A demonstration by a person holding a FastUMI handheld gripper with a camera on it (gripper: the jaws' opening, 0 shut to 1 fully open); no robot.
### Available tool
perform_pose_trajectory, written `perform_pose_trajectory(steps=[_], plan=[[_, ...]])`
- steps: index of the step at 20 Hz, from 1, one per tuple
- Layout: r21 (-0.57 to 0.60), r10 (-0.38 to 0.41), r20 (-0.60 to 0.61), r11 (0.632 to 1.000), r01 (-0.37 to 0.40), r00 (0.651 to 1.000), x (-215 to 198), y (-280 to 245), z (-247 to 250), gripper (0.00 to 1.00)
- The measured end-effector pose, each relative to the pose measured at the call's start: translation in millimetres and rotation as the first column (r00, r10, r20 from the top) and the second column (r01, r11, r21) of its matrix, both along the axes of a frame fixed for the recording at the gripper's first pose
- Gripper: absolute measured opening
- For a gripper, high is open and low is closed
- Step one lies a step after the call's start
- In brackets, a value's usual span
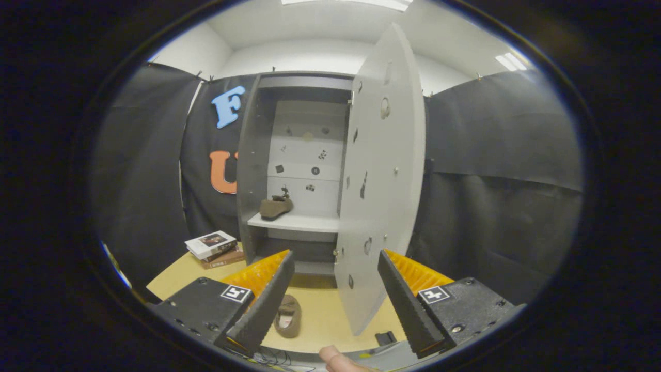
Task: Open the shoe cabinet door, grab the shoes and put them into the shoe cabinet, then close the shoe cabinet door.
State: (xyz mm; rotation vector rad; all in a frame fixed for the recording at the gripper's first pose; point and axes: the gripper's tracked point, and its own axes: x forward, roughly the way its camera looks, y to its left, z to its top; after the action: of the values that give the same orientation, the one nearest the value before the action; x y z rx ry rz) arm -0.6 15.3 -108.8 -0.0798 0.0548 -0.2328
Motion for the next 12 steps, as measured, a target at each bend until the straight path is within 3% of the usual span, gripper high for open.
perform_pose_trajectory(steps=[6, 12], plan=[[0.047, 0.074, -0.129, 0.997, -0.068, 0.989, 51.9, 67.0, -102.2, 1.00], [0.072, 0.136, -0.304, 0.990, -0.119, 0.943, 106.2, 89.4, -211.0, 0.99]])
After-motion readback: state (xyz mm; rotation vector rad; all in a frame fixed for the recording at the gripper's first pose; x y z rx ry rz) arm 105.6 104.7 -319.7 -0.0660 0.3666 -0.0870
